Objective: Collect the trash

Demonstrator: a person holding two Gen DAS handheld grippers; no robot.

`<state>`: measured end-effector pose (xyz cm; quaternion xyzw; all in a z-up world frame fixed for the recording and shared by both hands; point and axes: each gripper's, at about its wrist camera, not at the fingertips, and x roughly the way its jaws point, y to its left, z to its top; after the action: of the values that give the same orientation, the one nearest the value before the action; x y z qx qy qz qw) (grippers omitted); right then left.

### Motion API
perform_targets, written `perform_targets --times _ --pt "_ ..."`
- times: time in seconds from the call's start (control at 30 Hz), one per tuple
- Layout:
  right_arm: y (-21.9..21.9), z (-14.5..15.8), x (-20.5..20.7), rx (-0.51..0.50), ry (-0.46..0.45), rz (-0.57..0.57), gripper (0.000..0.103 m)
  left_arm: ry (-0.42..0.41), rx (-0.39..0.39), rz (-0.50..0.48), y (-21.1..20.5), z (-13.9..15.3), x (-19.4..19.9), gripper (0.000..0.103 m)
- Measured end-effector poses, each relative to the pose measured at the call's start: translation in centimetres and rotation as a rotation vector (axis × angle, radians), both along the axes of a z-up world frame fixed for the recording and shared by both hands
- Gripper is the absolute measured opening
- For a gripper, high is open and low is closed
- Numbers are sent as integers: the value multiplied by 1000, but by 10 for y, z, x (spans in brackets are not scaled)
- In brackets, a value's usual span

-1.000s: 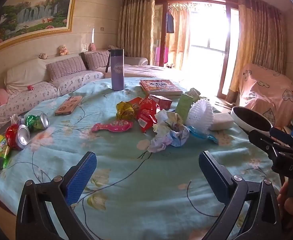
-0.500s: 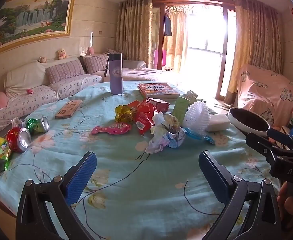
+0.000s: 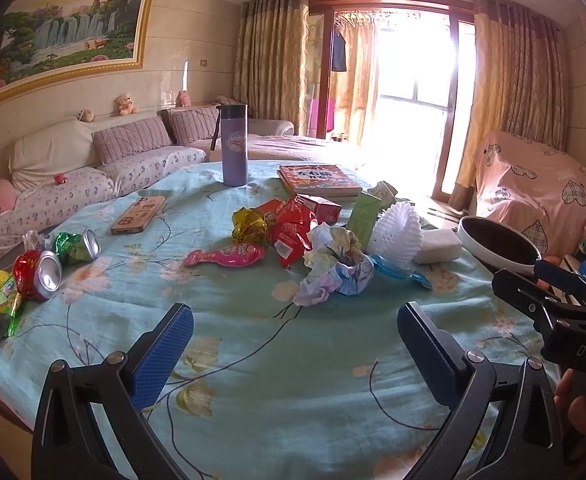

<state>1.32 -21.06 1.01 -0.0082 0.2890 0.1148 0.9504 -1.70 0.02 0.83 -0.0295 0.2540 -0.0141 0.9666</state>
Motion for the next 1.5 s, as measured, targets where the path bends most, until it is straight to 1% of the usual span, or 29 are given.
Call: perform_targets --times 0.87,1.1,1.13,1.5 --pt "0 2 -3 16 -3 18 103 -8 -5 -11 -1 -2 -1 102" --pt "2 0 -3 14 -1 25 103 -1 -13 -10 2 -4 4 102" --pt "3 0 -3 14 0 25 103 -3 -13 -9 0 -5 0 102" --pt "4 -3 -3 15 6 35 103 8 -15 -7 2 -8 1 102"
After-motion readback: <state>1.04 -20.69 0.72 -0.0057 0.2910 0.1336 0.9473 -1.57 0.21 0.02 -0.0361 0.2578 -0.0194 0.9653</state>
